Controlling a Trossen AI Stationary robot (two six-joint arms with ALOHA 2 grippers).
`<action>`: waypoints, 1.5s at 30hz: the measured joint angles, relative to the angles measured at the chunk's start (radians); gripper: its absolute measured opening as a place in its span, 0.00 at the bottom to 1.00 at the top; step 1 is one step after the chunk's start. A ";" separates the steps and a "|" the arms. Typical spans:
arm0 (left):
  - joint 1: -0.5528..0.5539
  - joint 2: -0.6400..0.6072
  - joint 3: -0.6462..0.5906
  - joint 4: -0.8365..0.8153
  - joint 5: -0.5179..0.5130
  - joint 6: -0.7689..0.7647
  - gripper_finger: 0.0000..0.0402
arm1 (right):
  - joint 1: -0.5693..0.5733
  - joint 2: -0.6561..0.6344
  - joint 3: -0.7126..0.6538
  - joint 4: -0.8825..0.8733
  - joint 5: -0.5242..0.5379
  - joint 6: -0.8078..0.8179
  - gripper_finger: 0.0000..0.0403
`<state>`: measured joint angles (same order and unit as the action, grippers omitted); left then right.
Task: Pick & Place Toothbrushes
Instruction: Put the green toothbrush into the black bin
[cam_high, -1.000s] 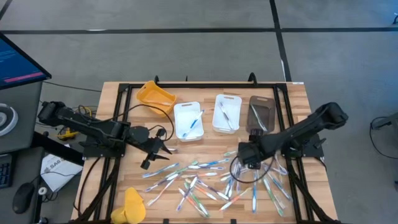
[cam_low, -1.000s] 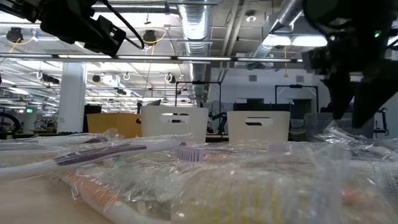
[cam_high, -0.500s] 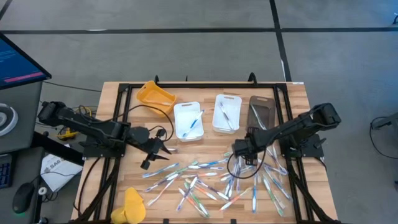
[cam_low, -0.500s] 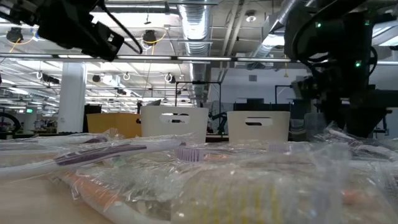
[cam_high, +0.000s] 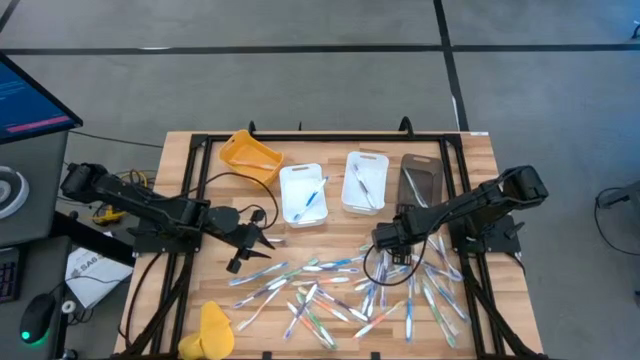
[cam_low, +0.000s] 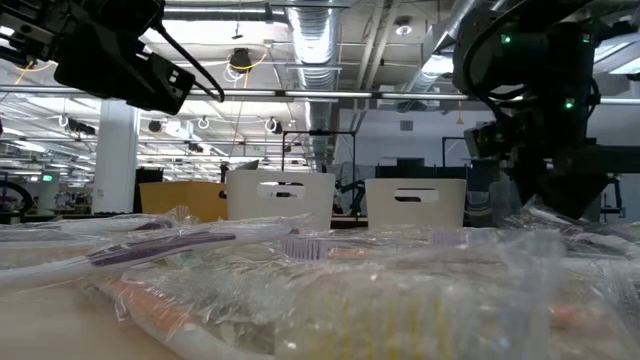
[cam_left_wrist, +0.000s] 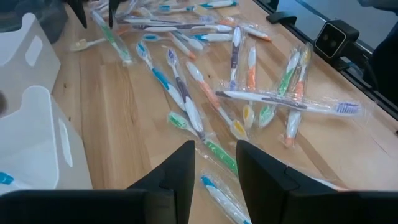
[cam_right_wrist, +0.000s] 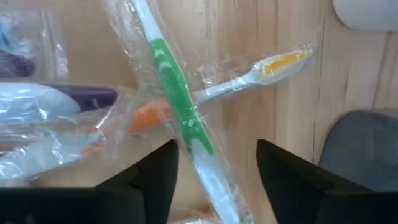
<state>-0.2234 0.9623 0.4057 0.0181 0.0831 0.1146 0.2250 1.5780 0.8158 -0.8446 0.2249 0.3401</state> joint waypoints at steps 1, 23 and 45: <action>0.000 0.000 0.000 0.000 0.000 0.000 0.27 | 0.000 0.000 0.000 0.000 0.000 0.000 0.47; 0.000 0.000 0.000 0.006 0.000 0.000 0.27 | 0.004 0.000 0.000 0.014 -0.019 0.027 0.04; 0.000 0.000 0.000 0.010 0.000 0.000 0.27 | 0.032 -0.007 0.335 -0.463 0.005 0.190 0.04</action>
<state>-0.2230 0.9623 0.4053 0.0280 0.0830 0.1146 0.2569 1.5711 1.1505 -1.3078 0.2299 0.5300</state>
